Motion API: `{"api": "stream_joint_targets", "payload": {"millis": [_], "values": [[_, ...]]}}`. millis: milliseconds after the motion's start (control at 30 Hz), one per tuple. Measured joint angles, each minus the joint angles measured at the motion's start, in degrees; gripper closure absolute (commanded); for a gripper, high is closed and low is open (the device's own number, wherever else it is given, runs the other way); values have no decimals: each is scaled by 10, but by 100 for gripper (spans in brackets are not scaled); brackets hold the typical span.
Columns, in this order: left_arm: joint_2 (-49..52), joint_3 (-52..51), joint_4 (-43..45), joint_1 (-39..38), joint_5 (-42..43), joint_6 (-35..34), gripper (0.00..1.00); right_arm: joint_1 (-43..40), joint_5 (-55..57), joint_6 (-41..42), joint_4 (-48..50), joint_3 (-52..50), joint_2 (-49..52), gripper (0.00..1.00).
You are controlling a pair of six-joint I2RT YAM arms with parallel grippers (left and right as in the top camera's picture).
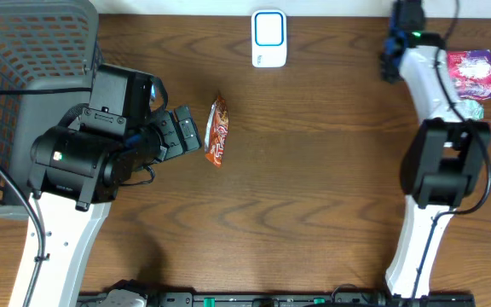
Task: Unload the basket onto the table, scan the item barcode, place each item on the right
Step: 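Reach the right gripper to the brown-red wrapper and grasp it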
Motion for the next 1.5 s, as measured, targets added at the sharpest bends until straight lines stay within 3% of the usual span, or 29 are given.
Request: {"api": "stream_joint_targets", "payload": {"millis": [167,367,467,633,800,1133,1333,1500], "values": [[0,0,0,0,0,0,2,88,-120,40,-27,0,-54,5],[0,0,0,0,0,0,2,168,-356,151,-46,0,-64,8],[0,0,0,0,0,0,2,202,-417,203,-40,0,-56,9],[0,0,0,0,0,0,2,268,-442,283,-34,0,-31,19],[0,0,0,0,0,0,2,316,-444,353,-36,0,0,17],[0,0,0,0,0,0,2,339,-442,445,-38,-1,29,30],[0,0,0,0,0,0,2,353,-439,476,-33,-1,61,42],[0,0,0,0,0,0,2,374,-439,500,-23,1,78,77]]}}
